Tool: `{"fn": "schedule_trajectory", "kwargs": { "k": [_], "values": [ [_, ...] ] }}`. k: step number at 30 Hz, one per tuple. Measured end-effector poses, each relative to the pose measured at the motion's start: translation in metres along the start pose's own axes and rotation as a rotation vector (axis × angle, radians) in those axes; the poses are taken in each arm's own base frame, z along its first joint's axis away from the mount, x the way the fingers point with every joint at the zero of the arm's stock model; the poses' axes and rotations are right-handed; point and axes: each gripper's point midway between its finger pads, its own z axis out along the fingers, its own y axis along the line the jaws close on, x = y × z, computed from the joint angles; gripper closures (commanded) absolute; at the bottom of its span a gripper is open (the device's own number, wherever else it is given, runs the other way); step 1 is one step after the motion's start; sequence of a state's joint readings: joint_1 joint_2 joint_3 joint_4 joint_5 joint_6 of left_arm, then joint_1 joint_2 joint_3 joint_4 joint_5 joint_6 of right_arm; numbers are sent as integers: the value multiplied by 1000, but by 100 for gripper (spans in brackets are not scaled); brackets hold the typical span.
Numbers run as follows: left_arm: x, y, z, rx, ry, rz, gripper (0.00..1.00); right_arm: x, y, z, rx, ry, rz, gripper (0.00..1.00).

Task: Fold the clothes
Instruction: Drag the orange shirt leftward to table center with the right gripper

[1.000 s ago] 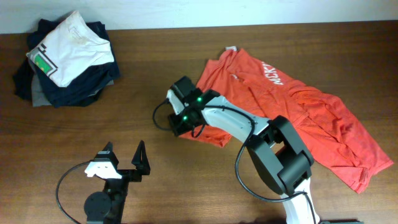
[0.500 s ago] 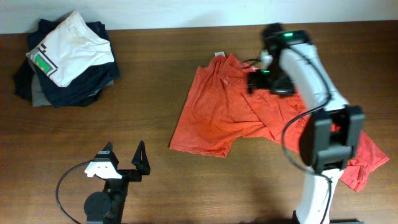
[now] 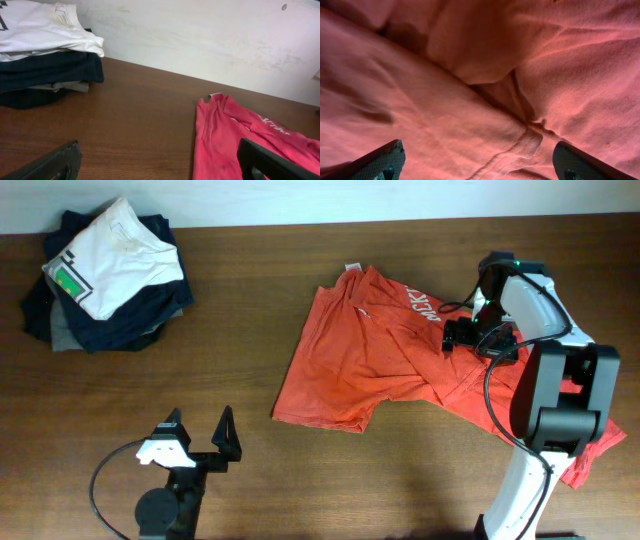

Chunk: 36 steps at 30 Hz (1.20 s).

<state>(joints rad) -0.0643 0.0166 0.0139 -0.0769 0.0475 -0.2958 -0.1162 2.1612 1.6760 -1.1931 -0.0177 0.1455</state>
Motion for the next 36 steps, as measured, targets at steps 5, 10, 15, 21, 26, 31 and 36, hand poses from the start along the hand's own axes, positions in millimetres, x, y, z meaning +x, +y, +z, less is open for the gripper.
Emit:
{"fn": "schedule_trajectory", "kwargs": {
  "k": [5, 10, 15, 21, 26, 31, 36],
  "values": [
    [0, 0, 0, 0, 0, 0, 1, 4, -7, 14, 38, 4, -10, 33],
    [0, 0, 0, 0, 0, 0, 1, 1, -16, 14, 89, -11, -11, 77],
    [0, 0, 0, 0, 0, 0, 1, 10, -20, 7, 113, 31, 11, 96],
    [0, 0, 0, 0, 0, 0, 1, -13, 24, -105, 93, -119, -27, 96],
    [0, 0, 0, 0, 0, 0, 1, 11, 131, -238, -21, -455, -249, 96],
    [0, 0, 0, 0, 0, 0, 1, 49, 195, -265, -96, -544, -374, 96],
    [0, 0, 0, 0, 0, 0, 1, 115, 245, -291, -179, -599, -525, 96]
  ]
}}
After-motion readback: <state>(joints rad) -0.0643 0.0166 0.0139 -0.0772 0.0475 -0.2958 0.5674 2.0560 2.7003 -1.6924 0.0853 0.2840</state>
